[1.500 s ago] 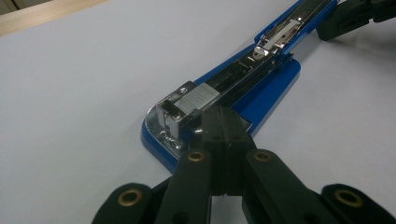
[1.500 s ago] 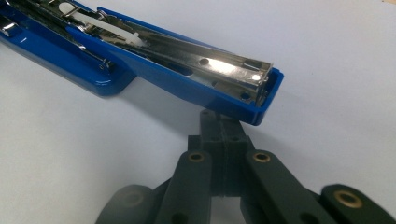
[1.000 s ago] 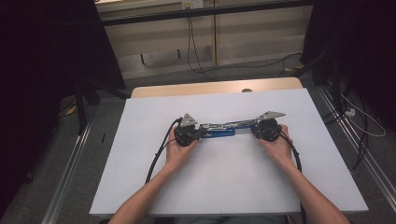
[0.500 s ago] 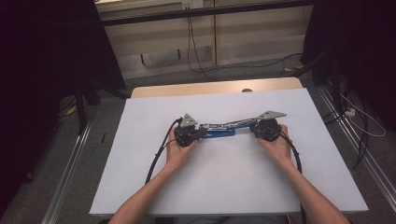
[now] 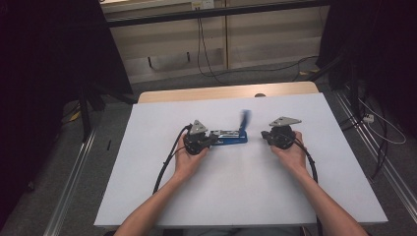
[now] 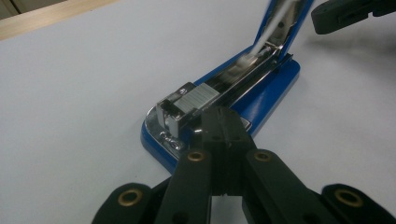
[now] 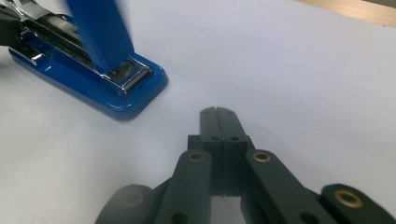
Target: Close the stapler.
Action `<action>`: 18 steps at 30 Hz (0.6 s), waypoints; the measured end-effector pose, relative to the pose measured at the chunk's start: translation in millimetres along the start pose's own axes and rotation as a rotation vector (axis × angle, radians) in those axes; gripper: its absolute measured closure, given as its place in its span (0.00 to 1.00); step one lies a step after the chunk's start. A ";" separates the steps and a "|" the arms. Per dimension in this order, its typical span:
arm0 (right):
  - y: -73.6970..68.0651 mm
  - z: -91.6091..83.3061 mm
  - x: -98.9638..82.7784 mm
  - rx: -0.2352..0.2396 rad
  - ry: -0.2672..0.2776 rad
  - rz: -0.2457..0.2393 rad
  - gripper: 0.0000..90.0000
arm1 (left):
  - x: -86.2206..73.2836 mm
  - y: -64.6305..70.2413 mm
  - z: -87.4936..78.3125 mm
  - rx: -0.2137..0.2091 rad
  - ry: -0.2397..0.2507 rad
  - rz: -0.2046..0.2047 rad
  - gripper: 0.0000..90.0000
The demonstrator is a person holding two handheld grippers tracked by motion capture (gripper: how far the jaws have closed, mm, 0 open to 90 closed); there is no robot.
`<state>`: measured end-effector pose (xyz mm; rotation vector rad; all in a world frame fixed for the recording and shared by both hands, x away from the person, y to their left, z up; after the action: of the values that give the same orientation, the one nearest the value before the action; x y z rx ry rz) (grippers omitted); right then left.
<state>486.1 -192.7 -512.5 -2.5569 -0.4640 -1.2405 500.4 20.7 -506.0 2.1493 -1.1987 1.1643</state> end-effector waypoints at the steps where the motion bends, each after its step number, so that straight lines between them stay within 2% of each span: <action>1: -0.4 -0.1 0.4 0.002 0.002 -0.002 1.00 | -0.1 0.4 -0.3 -0.004 0.000 0.000 1.00; 3: -1.0 -0.6 1.4 0.003 0.009 -0.001 1.00 | -0.2 0.1 -0.3 0.007 0.000 0.010 1.00; 6: -1.9 -1.7 3.3 0.011 0.023 0.001 1.00 | -0.1 0.2 0.1 0.004 0.006 -0.001 1.00; 11: -1.1 -5.0 6.5 0.023 0.047 0.017 1.00 | -0.6 -1.5 -0.8 -0.001 0.002 0.006 1.00; 18: 2.1 -9.8 10.8 0.029 0.080 0.036 1.00 | -0.2 1.2 -2.0 -0.020 0.003 -0.015 0.99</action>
<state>486.2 -196.3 -498.2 -2.4701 -0.4144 -1.3080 498.4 21.5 -505.0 2.1373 -1.1854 1.1445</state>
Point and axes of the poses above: each handheld gripper's, and its own axes: z roughly forward along the jaws, x roughly out of its top, y roughly to its right, the point moved 9 cm from there along z, roughly forward along the jaws, and after that the axes turned 6 degrees about z, right-handed, at the moved point
